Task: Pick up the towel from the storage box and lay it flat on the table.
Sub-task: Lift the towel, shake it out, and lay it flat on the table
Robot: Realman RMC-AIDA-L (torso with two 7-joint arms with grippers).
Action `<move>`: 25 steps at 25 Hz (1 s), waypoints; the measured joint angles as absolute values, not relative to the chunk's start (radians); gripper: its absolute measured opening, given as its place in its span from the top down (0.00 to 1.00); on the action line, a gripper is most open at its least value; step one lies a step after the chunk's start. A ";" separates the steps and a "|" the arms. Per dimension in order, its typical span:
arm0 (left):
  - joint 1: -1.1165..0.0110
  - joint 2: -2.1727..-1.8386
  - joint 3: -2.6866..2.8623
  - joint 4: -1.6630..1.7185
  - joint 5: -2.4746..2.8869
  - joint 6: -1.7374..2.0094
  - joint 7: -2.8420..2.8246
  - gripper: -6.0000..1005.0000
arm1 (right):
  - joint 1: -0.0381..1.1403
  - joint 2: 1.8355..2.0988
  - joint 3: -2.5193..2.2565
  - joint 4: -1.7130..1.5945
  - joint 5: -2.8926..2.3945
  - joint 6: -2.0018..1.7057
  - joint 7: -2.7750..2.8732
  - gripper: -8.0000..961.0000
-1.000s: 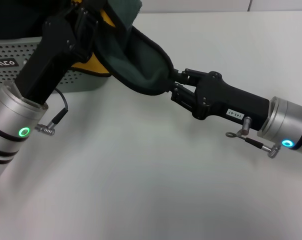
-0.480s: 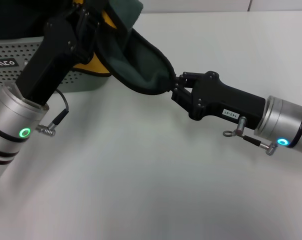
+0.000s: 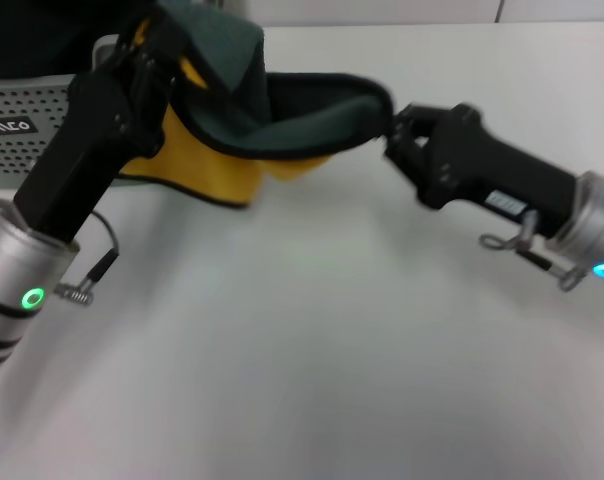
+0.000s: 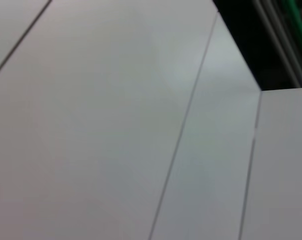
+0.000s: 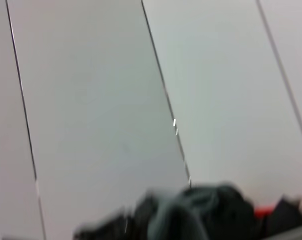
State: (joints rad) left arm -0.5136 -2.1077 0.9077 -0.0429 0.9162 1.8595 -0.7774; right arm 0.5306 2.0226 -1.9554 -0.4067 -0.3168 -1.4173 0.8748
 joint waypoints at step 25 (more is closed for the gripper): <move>-0.404 -2.108 0.914 -0.075 0.934 1.770 -0.794 0.64 | 0.520 1.997 -1.683 -0.404 -0.316 -1.718 0.910 0.99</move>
